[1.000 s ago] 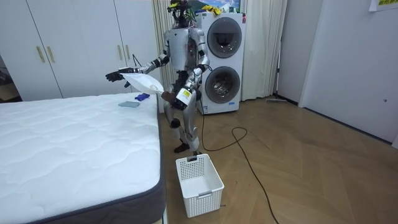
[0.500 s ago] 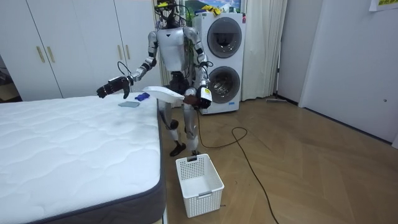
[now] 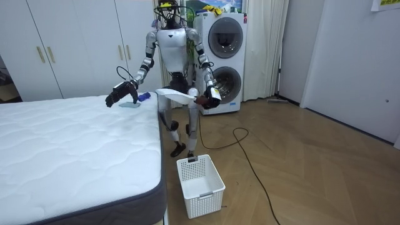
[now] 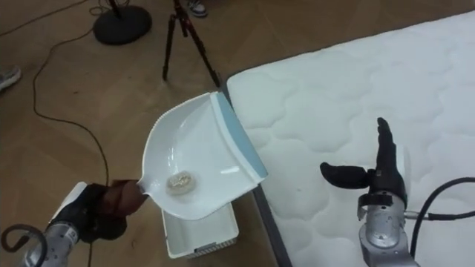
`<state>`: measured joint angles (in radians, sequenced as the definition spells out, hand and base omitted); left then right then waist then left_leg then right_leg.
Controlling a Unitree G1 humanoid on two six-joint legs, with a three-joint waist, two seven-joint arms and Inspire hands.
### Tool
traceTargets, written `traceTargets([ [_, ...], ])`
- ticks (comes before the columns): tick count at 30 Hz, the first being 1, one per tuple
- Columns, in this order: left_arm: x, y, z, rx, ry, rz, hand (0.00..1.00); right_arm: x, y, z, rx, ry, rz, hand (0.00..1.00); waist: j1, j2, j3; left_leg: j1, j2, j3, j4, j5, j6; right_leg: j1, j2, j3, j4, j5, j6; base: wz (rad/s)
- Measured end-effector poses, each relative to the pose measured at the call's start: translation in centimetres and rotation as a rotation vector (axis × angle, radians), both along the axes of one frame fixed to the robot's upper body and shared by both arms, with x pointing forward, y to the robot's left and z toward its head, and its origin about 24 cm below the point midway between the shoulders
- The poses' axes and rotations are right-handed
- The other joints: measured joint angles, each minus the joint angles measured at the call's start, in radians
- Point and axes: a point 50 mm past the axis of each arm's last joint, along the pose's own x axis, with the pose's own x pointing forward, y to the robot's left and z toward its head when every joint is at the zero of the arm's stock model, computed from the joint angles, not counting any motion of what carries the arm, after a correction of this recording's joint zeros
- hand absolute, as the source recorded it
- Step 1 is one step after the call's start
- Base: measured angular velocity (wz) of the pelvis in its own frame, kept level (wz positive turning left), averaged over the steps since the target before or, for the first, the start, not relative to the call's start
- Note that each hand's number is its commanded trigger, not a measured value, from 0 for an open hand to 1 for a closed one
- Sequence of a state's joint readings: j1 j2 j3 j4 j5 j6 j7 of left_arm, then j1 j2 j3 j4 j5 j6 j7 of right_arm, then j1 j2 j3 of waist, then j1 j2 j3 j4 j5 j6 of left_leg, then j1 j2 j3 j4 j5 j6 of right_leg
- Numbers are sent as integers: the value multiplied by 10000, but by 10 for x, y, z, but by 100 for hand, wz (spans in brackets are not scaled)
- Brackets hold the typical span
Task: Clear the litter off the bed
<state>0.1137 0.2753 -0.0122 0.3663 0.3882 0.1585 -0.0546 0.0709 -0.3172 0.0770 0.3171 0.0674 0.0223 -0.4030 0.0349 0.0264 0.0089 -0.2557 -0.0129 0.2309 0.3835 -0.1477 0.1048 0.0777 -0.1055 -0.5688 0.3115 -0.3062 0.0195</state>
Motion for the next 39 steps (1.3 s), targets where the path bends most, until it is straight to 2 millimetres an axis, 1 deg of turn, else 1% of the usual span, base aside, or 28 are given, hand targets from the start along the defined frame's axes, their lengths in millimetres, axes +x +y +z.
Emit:
traceTargets([
  [1, 0, 0, 1, -16, -63, -16, 100, 0, 0, 0, 76, -1, -40, 0, -1, 48, -24, -40, -21, -41, 67, -45, 59, -91, -67, -104, 386, -16, 27, 15],
  [2, 1, 0, 2, -13, -155, -77, 100, 0, 0, 0, 66, -3, -41, 0, 5, 93, -27, -27, -42, -179, 107, -156, 62, -298, -262, -120, 1097, -46, 75, 18],
  [3, 2, 1, 2, 3, -200, -115, 100, 0, 0, 0, 66, 0, -43, 0, 1, 103, -24, 10, -64, -253, 122, -178, 88, -446, -398, -79, 1579, -52, 85, 23],
  [4, 2, 2, 4, 68, -274, -195, 100, -1, -1, -1, 53, 49, -60, 0, -12, 74, -18, 164, -200, -448, 139, -250, 212, -740, -738, 67, 2653, -42, 88, 36],
  [5, 2, 3, 4, 95, -291, -209, 100, -2, -3, -2, 37, 105, -135, 0, -29, 44, -1, 312, -378, -667, 194, -305, 308, -1184, -1023, 505, 3760, 78, 117, 43],
  [6, 2, 3, 4, 88, -290, -207, 100, -3, -4, -4, 40, 175, -203, 0, -42, 49, -1, 360, -448, -817, 243, -337, 364, -1408, -1065, 901, 4179, 80, 151, 50],
  [7, 3, 4, 4, 112, -303, -207, 100, -4, -6, -7, 51, 315, -281, 0, -12, 49, 0, 398, -577, -1072, 306, -370, 421, -1919, -966, 1673, 4736, 31, 175, 51],
  [8, 3, 5, 5, 145, -304, -203, 100, -5, -6, -8, 58, 382, -273, 0, -10, 59, 7, 420, -722, -1368, 316, -360, 457, -2457, -886, 2117, 4996, 9, 182, 55],
  [9, 2, 5, 5, 161, -294, -211, 100, -5, -6, -8, 59, 402, -278, 0, -30, 69, 12, 429, -760, -1476, 328, -346, 482, -2688, -840, 2265, 5013, 8, 182, 71],
  [10, 3, 5, 5, 171, -292, -226, 100, -6, -7, -9, 49, 451, -317, 0, -104, 62, 16, 465, -909, -1771, 343, -317, 528, -3086, -814, 2497, 4940, 10, 187, 90],
  [11, 3, 6, 5, 156, -288, -237, 100, -6, -7, -10, 45, 500, -351, 0, -251, 82, 35, 513, -1045, -2112, 453, -342, 566, -3277, -634, 2737, 4442, 23, 206, 99],
  [12, 3, 6, 6, 149, -283, -237, 100, -6, -7, -11, 52, 513, -353, 0, -303, 90, 44, 541, -1091, -2287, 496, -358, 582, -3287, -568, 2870, 4062, 38, 207, 100],
  [13, 3, 7, 6, 154, -263, -269, 100, -7, -7, -10, 53, 510, -351, 0, -434, 56, 57, 568, -1175, -2520, 488, -362, 584, -3323, -417, 3265, 3246, 119, 192, 88],
  [14, 4, 8, 7, 279, -243, -379, 100, -5, -7, -9, 52, 422, -331, 0, -457, 8, 35, 565, -1285, -2734, 510, -375, 588, -3344, -307, 3482, 2482, 331, 188, 76],
  [15, 4, 9, 8, 336, -226, -411, 100, -5, -7, -9, 58, 373, -306, 0, -451, -1, 32, 564, -1338, -2837, 512, -388, 577, -3331, -284, 3580, 2141, 413, 162, 61],
  [16, 4, 10, 8, 437, -179, -482, 100, -5, -7, -8, 77, 339, -284, 0, -457, -5, 33, 589, -1418, -3045, 519, -397, 513, -3234, -206, 3703, 1735, 695, 147, 51],
  [17, 4, 12, 9, 599, -181, -548, 100, -5, -7, -9, 173, 370, -280, 0, -413, 18, 26, 566, -1419, -3186, 572, -425, 400, -3134, -103, 3681, 1515, 906, 38, 40],
  [18, 5, 13, 11, 673, -204, -570, 100, -5, -7, -9, 229, 370, -260, 0, -339, -8, 39, 569, -1419, -3188, 595, -449, 368, -3131, -114, 3647, 1488, 1030, -7, 16],
  [19, 5, 17, 12, 800, -189, -578, 100, -5, -7, -9, 379, 402, -215, 0, -217, -47, 65, 564, -1406, -3193, 659, -517, 343, -3065, -115, 3561, 1362, 1419, -26, 7],
  [20, 5, 19, 12, 890, -153, -579, 100, -6, -7, -10, 517, 448, -141, 0, -216, -42, 63, 573, -1368, -3240, 656, -602, 316, -3025, -114, 3432, 1348, 1452, -123, 8],
  [21, 5, 20, 12, 921, -164, -578, 100, -5, -7, -10, 559, 454, -98, 0, -213, -43, 63, 570, -1351, -3252, 653, -629, 318, -3028, -94, 3429, 1353, 1439, -136, 14],
  [22, 5, 20, 13, 948, -186, -562, 100, -5, -7, -10, 686, 468, -37, 0, -209, -41, 64, 558, -1305, -3247, 647, -682, 300, -3035, 13, 3462, 1395, 1401, -150, 6],
  [24, 5, 20, 13, 994, -240, -520, 100, -4, -7, -9, 843, 428, 89, 0, -180, -45, 65, 529, -1236, -3251, 643, -776, 254, -3055, 48, 3437, 1410, 1325, -201, 0],
  [26, 5, 22, 10, 1067, -225, -417, 100, -4, -8, -13, 895, 473, 201, 0, -183, -88, 85, 546, -1172, -3174, 677, -953, 202, -3054, 46, 3432, 1585, 1110, -258, 0],
  [29, 7, 24, 8, 1328, -52, -429, 100, -8, -12, -19, 870, 812, 58, 0, -168, -93, 84, 498, -1095, -3170, 996, -1259, 150, -3060, 73, 3358, 1888, 808, -302, 4],
  [31, 9, 24, 7, 1485, -2, -524, 100, -10, -13, -22, 1060, 888, -73, 0, -169, -98, 89, 485, -1060, -3190, 976, -1288, 134, -3058, 80, 3253, 1871, 761, -329, 10],
  [33, 10, 22, 7, 1439, -42, -545, 100, -10, -12, -23, 1104, 921, -52, 0, -269, -98, 94, 435, -1056, -3203, 939, -1288, 134, -3085, 54, 3156, 1866, 700, -354, 14],
  [39, 17, 23, 0, 1769, 247, -489, 100, -10, -18, -32, 1015, 1392, -186, 0, -311, -84, 100, 87, -1055, -3141, 856, -1252, 99, -3516, 29, 3184, 1946, 674, -365, 2],
])
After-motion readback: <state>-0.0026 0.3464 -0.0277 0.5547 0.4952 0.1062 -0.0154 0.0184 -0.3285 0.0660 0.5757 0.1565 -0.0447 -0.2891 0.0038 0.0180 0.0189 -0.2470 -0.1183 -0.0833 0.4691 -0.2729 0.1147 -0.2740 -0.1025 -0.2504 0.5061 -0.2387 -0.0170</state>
